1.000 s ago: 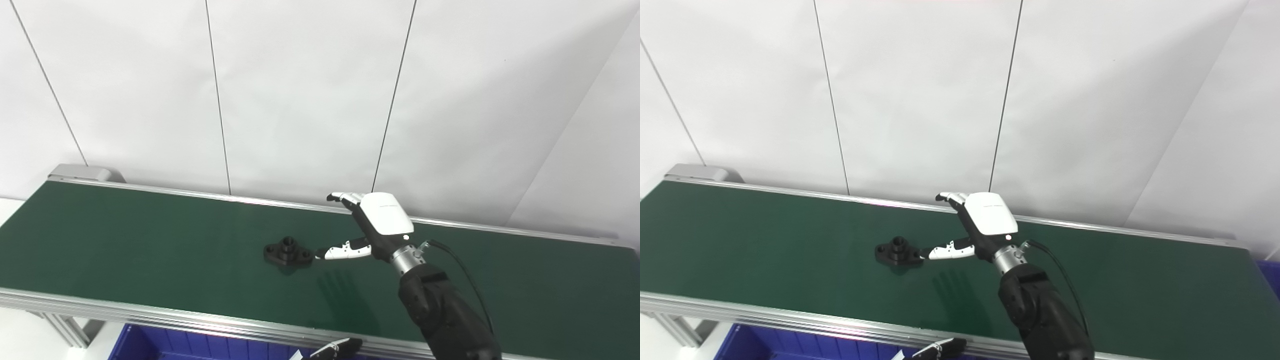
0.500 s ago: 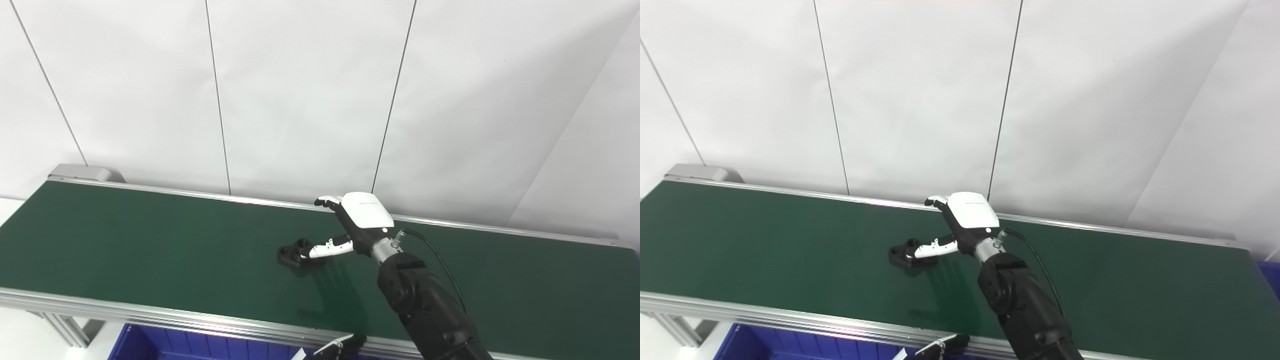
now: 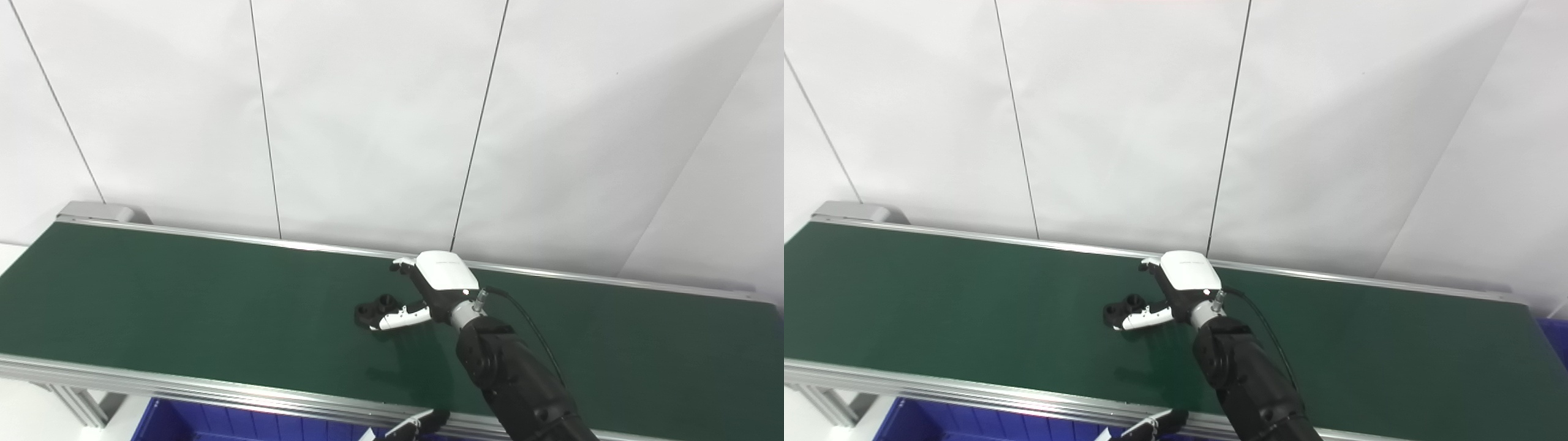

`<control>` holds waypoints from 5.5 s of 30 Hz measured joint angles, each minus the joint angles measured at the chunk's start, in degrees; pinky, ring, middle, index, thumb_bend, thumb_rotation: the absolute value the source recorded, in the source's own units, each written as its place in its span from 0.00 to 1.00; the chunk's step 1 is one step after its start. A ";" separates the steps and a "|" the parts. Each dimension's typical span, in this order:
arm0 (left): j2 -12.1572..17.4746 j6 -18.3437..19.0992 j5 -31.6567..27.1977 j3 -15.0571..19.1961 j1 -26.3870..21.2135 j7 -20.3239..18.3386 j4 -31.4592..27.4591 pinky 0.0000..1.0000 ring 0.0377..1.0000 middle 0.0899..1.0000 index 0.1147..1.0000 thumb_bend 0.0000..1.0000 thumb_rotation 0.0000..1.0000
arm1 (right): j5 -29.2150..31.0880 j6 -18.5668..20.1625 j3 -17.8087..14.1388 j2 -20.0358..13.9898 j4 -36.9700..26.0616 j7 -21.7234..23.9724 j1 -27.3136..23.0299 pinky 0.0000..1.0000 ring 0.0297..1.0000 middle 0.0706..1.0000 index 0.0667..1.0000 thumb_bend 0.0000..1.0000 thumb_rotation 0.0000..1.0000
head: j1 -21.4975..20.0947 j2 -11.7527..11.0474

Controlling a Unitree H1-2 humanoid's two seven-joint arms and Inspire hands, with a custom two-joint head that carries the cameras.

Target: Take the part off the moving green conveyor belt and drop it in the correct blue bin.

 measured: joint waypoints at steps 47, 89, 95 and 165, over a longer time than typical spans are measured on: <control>0.20 0.71 0.33 -1.16 1.23 0.15 -2.23 0.96 0.97 0.95 0.92 0.93 0.94 | 1.17 4.00 7.39 -3.64 2.38 -1.13 -1.53 0.25 0.30 0.34 0.44 0.50 0.16 | -1.05 2.02; 11.22 19.06 -10.31 5.41 0.23 -5.57 -22.56 0.90 0.91 0.87 0.89 0.97 0.96 | -4.75 13.78 -14.21 -23.41 -74.15 33.80 30.30 0.20 0.24 0.31 0.45 0.50 0.16 | -34.89 23.64; 11.36 20.34 -10.96 6.43 -0.79 -5.63 -23.02 0.86 0.90 0.86 0.88 1.00 0.94 | -4.99 13.76 -17.31 -24.03 -76.41 36.07 37.93 0.24 0.29 0.35 0.45 0.50 0.17 | -36.12 24.96; 8.27 15.88 -4.65 2.22 1.33 -4.06 -15.84 0.94 0.94 0.91 0.90 0.90 0.96 | 41.07 -23.47 -24.87 5.17 -35.41 -2.39 48.36 0.43 0.49 0.55 0.62 0.72 0.68 | -7.74 14.86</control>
